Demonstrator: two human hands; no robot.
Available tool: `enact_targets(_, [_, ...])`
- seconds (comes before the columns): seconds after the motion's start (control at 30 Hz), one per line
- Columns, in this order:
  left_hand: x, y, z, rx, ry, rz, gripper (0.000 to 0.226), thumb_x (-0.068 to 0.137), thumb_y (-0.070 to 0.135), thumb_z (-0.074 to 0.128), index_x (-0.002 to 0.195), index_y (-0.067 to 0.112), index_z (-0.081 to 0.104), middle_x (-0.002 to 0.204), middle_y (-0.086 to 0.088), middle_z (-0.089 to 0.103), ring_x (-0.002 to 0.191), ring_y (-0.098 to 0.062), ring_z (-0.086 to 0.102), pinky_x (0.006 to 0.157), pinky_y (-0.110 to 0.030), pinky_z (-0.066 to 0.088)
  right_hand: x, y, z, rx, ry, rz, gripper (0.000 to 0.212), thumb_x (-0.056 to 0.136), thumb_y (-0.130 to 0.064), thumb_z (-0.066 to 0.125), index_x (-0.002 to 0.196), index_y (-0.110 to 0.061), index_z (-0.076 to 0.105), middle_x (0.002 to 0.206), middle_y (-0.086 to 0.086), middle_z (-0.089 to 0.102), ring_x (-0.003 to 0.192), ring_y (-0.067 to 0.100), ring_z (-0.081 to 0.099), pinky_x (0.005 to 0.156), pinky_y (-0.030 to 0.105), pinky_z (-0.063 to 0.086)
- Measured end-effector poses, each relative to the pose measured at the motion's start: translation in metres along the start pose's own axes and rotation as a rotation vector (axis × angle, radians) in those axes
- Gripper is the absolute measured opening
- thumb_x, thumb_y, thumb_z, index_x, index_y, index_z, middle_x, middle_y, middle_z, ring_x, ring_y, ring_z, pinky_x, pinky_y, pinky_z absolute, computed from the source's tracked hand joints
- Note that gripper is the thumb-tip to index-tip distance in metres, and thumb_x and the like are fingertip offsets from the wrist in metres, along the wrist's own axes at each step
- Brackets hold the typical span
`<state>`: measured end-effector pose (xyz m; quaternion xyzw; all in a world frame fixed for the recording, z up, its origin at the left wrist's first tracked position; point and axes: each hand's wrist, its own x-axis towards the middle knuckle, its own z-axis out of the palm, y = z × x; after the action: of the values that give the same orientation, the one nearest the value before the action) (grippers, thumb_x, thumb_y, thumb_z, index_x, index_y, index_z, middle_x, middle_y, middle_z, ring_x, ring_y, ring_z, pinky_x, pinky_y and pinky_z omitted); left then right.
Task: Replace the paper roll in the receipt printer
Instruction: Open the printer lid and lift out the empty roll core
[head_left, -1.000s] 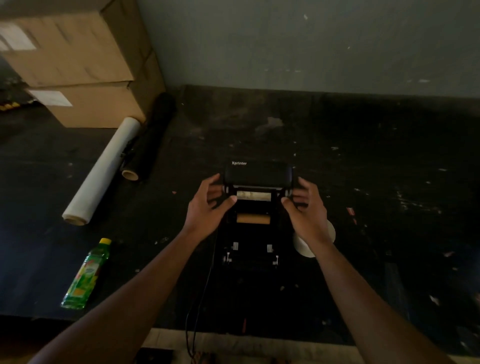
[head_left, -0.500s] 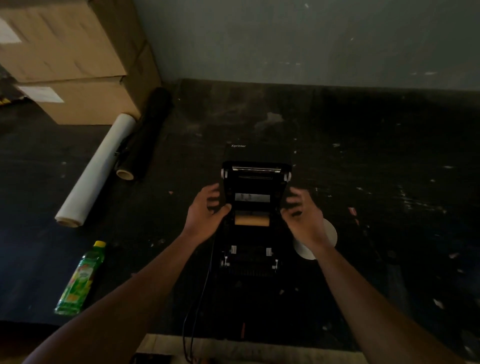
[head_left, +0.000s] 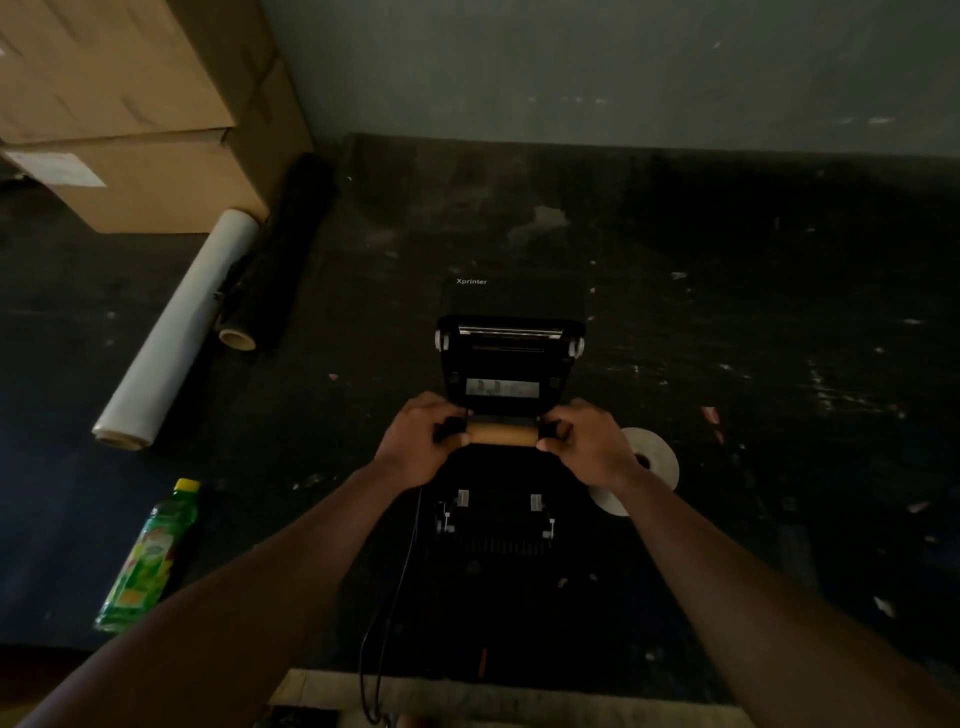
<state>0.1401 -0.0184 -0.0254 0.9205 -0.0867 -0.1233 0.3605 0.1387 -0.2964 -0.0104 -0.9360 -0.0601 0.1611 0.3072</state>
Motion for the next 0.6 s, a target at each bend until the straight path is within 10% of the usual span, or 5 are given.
enact_targets(0.27, [-0.035, 0.018, -0.012, -0.699, 0.039, -0.176, 0.038, 0.079, 0.049, 0.087, 0.114, 0.041, 0.077, 0.115, 0.006, 0.079, 0.109, -0.012, 0.075, 0.088, -0.034, 0.063, -0.048, -0.005, -0.014, 0.758, -0.031, 0.1, 0.02, 0.093, -0.023, 0.075, 0.112, -0.032, 0.073, 0.107, -0.009, 0.08, 0.103, 0.004, 0.075, 0.09, 0.029, 0.058])
enact_targets(0.6, [-0.121, 0.032, 0.067, -0.728, 0.027, -0.378, 0.037, 0.065, 0.048, 0.09, 0.098, 0.033, 0.083, 0.1, 0.004, 0.083, 0.095, -0.01, 0.078, 0.078, -0.02, 0.057, -0.162, 0.028, 0.047, 1.025, 0.145, 0.337, 0.016, 0.085, -0.031, 0.078, 0.099, -0.027, 0.083, 0.098, 0.004, 0.081, 0.091, 0.019, 0.078, 0.081, 0.032, 0.061])
